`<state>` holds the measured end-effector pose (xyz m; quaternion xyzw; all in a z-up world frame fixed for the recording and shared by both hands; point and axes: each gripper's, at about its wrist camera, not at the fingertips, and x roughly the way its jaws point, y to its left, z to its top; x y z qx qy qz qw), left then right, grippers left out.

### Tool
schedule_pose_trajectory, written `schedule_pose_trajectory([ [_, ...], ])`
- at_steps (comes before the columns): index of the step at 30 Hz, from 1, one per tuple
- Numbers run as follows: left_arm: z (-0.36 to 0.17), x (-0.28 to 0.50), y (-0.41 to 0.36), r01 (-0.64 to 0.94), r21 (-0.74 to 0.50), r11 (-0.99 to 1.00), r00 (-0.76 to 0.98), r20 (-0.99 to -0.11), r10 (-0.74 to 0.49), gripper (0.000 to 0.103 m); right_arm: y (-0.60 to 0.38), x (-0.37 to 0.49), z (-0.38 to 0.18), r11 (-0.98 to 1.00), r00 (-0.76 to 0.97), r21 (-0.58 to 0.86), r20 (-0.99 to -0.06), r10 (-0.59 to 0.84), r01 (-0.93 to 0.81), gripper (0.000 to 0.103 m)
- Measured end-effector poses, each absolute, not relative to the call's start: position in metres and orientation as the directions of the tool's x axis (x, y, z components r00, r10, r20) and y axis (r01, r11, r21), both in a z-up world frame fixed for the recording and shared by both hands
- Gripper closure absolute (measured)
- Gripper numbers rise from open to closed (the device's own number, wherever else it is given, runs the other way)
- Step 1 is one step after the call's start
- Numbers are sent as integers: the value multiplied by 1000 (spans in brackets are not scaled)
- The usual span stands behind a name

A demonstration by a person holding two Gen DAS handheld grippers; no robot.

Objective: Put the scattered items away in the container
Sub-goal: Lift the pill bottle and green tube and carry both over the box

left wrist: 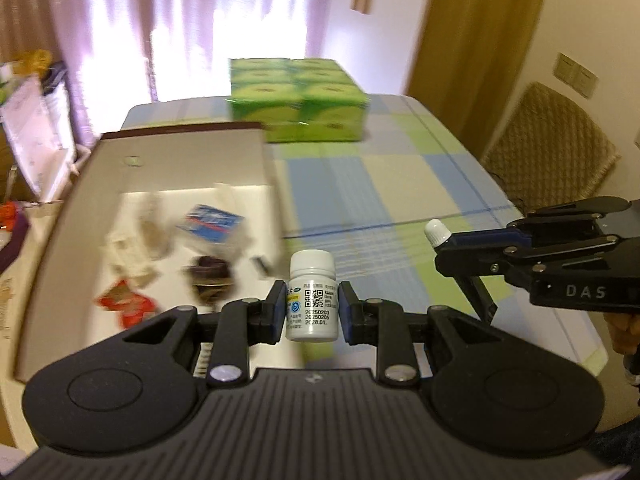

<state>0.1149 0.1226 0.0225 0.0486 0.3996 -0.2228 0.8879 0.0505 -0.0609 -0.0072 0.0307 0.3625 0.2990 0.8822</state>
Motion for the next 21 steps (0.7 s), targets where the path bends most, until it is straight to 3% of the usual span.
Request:
schedule_pose_trajectory([
  [9,23,155,207,363,1,932,622,-745,-241,81,37,86,-4,757,521,271,-587,620,-595,85],
  [21,-28,204,247,402,-11,915,491,-841,-226,81,115,136,-66,877,473,290,-754,456,-383,85],
])
